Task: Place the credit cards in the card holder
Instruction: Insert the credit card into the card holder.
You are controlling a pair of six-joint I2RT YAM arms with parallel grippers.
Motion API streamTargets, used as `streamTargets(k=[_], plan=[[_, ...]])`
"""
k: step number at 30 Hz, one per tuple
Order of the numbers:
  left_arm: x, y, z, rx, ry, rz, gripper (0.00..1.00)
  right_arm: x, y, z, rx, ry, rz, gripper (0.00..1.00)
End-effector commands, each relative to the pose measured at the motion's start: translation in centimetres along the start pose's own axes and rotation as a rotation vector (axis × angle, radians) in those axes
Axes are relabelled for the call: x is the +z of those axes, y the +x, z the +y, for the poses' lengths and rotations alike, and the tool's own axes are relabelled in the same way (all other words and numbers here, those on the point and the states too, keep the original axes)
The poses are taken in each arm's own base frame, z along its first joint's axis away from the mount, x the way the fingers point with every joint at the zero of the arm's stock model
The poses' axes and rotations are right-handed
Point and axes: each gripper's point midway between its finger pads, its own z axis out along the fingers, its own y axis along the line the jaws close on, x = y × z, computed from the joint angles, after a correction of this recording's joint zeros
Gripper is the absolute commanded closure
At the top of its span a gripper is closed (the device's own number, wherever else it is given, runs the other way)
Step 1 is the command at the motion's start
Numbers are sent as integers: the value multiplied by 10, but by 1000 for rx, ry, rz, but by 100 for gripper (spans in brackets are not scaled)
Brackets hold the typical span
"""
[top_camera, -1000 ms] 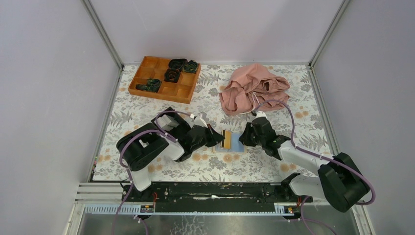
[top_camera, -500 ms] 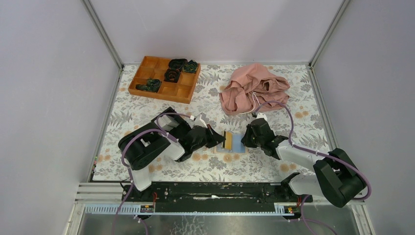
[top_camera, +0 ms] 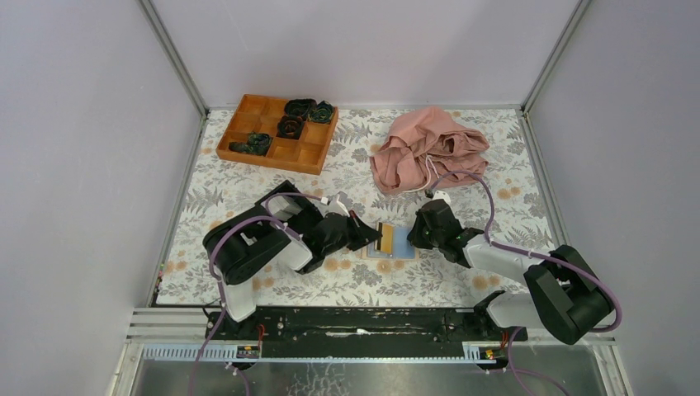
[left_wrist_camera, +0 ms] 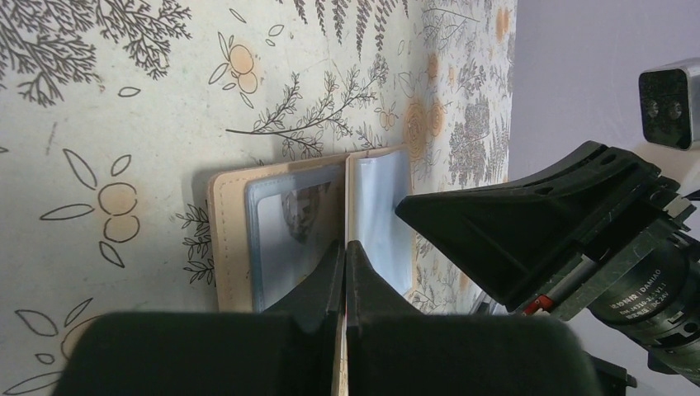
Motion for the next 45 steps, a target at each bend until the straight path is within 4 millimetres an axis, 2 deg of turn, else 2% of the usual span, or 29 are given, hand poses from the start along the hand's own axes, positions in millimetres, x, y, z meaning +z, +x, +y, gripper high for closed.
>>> streamTargets(k=[1, 18, 45], plan=[[-1, 7, -3, -24, 42, 22, 100, 3, 4, -10, 5, 46, 6, 92], [-15, 4, -7, -84, 90, -15, 100, 4, 7, -14, 14, 65, 14, 93], [-8, 13, -13, -97, 123, 11, 100, 1, 8, -15, 16, 71, 19, 93]])
